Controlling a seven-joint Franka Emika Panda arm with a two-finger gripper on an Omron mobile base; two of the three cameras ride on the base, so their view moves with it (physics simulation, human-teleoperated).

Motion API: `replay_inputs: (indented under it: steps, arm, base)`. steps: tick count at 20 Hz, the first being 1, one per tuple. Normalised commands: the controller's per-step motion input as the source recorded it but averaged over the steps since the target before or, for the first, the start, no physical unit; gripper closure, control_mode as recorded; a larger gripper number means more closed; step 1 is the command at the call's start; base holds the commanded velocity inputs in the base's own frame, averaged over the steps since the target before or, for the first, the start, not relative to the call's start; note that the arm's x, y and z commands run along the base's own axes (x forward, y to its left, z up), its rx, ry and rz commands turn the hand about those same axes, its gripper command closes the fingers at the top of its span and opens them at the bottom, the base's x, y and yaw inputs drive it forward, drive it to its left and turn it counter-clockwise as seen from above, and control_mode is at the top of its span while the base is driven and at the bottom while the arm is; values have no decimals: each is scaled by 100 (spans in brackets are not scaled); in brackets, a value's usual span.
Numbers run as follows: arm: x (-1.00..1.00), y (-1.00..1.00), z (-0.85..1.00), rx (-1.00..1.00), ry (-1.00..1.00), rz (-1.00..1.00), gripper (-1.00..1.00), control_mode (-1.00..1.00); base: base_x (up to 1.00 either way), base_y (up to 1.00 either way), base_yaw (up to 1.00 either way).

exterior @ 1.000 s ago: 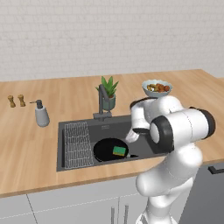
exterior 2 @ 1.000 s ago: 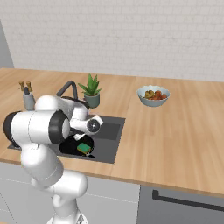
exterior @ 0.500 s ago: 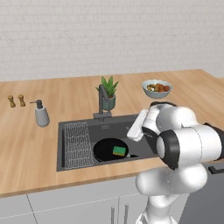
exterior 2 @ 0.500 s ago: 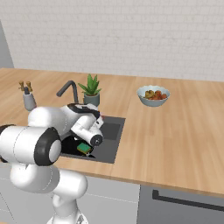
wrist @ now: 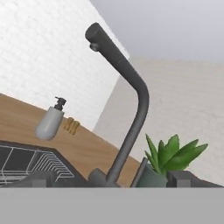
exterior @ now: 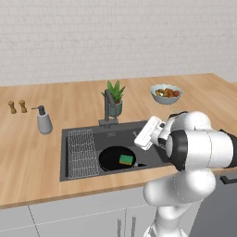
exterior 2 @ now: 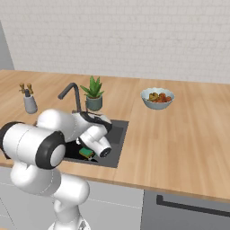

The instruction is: Pick the pan and sponge and place them into the sink. Then turn on the water.

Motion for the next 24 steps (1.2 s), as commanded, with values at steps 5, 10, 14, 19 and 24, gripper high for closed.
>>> replay_inputs:
  steps: [5,10,14,19,24]
  arm:
    - [12,0,20,14,10,0,-100,-100]
    - [27,9,18,3,10,0,-100,-100]
    - [40,19,1,0,12,1,-100,-100]
    - [41,21,0,0,14,0,-100,-100]
    - [45,17,0,0,14,0,-100,-100]
  base:
    - [0,0,0]
    - [0,0,0]
    - [0,0,0]
    - [0,0,0]
    - [0,0,0]
